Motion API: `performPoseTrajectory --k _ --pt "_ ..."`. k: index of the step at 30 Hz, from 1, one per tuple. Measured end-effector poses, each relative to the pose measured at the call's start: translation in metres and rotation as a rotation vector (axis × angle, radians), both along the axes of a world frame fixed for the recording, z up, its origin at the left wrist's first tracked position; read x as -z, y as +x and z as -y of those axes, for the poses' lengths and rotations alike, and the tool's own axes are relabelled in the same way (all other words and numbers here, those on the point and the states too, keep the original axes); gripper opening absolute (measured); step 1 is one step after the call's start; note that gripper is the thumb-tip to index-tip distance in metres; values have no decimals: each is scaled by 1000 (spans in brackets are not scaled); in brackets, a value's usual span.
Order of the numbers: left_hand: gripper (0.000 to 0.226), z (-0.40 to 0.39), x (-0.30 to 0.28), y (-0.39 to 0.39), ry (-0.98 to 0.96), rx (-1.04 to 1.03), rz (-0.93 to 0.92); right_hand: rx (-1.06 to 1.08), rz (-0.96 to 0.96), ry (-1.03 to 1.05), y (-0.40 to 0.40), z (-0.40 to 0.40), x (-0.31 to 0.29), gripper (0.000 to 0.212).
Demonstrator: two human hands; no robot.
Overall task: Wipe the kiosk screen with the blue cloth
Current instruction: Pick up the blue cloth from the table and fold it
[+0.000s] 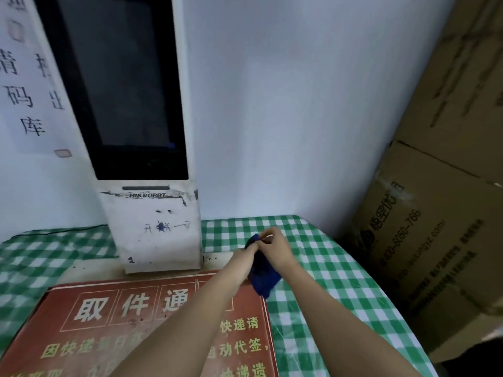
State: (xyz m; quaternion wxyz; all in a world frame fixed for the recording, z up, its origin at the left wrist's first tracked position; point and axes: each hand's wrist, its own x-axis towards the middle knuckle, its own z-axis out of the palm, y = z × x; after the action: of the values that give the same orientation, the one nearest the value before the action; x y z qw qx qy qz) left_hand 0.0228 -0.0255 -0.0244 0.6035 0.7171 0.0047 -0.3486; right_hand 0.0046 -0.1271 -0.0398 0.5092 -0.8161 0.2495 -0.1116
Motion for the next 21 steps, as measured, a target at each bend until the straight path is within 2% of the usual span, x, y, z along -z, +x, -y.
performPoseTrajectory --k 3,5,7,10,12,14,16,21 --pt "37 -32 -24 -11 -194 -86 -104 -69 39 -20 -7 -47 -27 17" --pt "39 -51 -35 -14 -262 -149 -98 -126 84 11 -12 -76 -42 19" --pt "32 -78 -40 -14 -334 -183 -109 -186 115 90 -19 -103 -56 18" --pt "29 -130 -47 -5 -333 -211 -137 -120 171 166 -32 -138 -76 16" --pt "19 -168 -59 -4 -299 -247 -115 -8 188 123 -35 -158 -82 17" --pt "18 -194 -66 -2 -267 -257 -90 47 110 29 -36 -175 -84 15" --pt "20 -220 -75 -6 -287 -233 -77 4 15 18 -38 -199 -86 25" --pt "17 -260 -95 -14 -276 -134 -9 -130 19 373 -51 -246 -96 32"
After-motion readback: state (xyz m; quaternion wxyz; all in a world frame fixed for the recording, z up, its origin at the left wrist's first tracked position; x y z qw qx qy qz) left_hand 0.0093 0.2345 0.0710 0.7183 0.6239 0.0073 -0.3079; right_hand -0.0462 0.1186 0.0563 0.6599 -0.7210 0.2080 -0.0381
